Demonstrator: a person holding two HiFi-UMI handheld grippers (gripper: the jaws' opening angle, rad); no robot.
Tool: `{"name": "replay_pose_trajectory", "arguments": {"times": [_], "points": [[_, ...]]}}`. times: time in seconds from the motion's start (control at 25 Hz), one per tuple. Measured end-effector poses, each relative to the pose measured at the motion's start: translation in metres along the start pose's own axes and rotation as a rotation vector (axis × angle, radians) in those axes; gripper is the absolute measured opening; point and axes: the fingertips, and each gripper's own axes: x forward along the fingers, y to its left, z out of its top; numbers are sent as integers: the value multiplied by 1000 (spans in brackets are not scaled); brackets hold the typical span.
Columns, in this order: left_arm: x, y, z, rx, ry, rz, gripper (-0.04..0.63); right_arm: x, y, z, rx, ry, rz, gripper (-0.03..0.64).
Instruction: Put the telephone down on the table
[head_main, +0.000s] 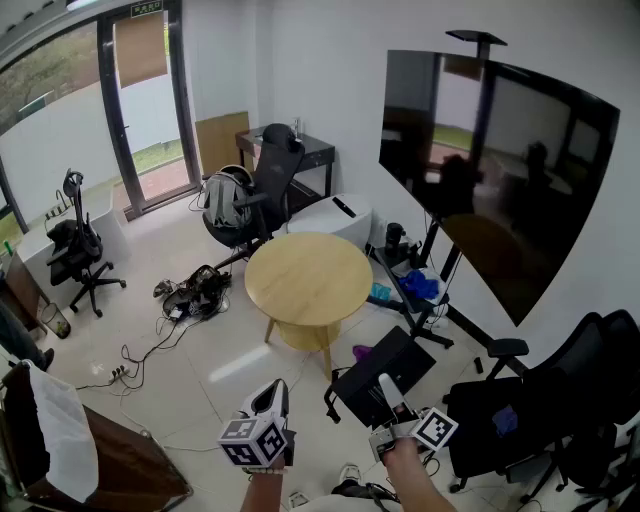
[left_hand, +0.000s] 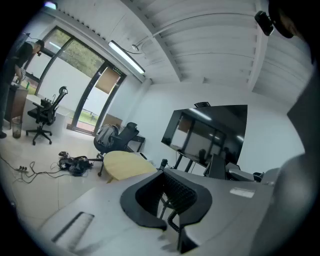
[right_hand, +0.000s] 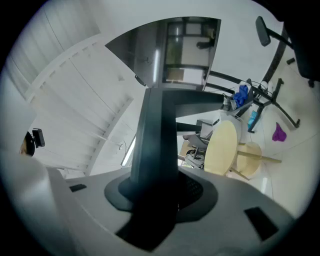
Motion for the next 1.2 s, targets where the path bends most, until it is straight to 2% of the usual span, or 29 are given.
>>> {"name": "replay_pose_trajectory", "arguments": {"times": [0.8,1.0,1.2], "points": [[56,-9,1,9,9,48,-15,30,-34,40,31,36,9,169],[73,-17,-8,13,4,81,-15,38,-50,55,31,72,20,167],[87,-25,-28,12,40,108,-15,42,-69,70,48,88,10,167]]}}
